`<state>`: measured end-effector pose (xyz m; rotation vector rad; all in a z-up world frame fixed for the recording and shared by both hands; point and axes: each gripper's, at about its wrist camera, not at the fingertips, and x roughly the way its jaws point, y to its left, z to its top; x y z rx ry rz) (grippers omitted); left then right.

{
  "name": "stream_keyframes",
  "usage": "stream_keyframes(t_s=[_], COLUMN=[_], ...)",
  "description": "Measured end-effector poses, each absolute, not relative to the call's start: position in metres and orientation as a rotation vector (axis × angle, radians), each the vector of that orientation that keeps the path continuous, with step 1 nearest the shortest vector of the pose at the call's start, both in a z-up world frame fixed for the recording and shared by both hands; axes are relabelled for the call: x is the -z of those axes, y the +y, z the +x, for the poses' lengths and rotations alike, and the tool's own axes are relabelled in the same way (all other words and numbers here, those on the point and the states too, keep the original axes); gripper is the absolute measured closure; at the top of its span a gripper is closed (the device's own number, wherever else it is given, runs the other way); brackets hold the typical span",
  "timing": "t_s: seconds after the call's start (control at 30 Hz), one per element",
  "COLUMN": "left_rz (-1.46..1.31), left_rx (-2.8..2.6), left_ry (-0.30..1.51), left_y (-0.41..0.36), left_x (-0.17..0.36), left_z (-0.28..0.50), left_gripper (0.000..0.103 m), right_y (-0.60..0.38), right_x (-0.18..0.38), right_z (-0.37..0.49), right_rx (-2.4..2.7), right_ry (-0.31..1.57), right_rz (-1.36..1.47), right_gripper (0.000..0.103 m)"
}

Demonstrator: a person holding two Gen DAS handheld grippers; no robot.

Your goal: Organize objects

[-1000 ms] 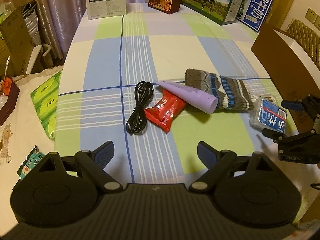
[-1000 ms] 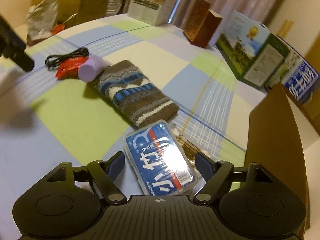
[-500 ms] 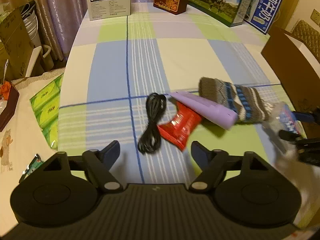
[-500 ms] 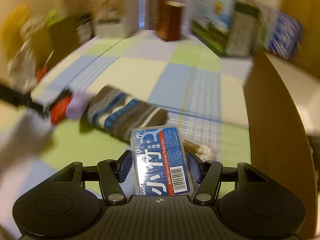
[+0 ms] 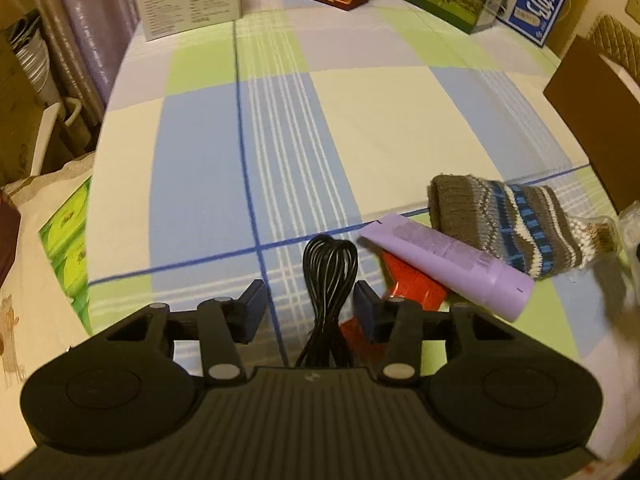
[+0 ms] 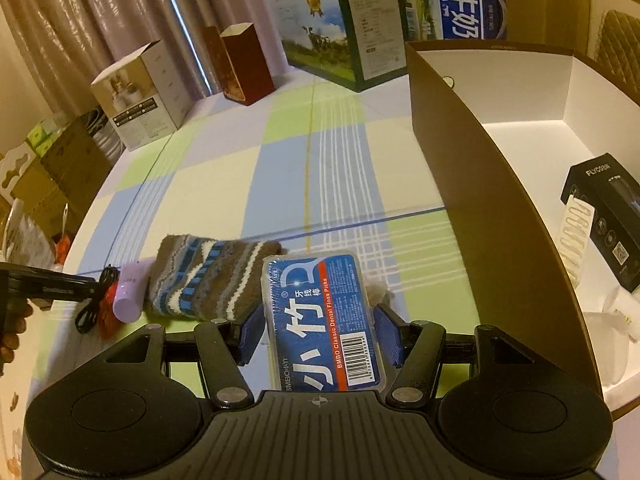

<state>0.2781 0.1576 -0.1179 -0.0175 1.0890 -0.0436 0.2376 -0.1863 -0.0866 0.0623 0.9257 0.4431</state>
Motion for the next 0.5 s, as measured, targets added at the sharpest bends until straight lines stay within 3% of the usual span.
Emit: stream_keyframes(t_s=[0.2, 0.5], left_rz=[0.018, -0.040], left_rx=[0.050, -0.015], left_ry=[1.093, 1.094], left_y=[0.153, 0.165], left_x=[0.125, 0.122], left_z=[0.286, 0.246], left_gripper=[0.078, 0.079], right_y=[-0.185, -0.183], right_x=[0.087, 0.088], right_z=[0.236, 0.225], right_rx=[-0.451, -0.487], right_ry=[0.930, 0.949], right_rz=[0.062, 0.059], right_gripper=[0.047, 0.046])
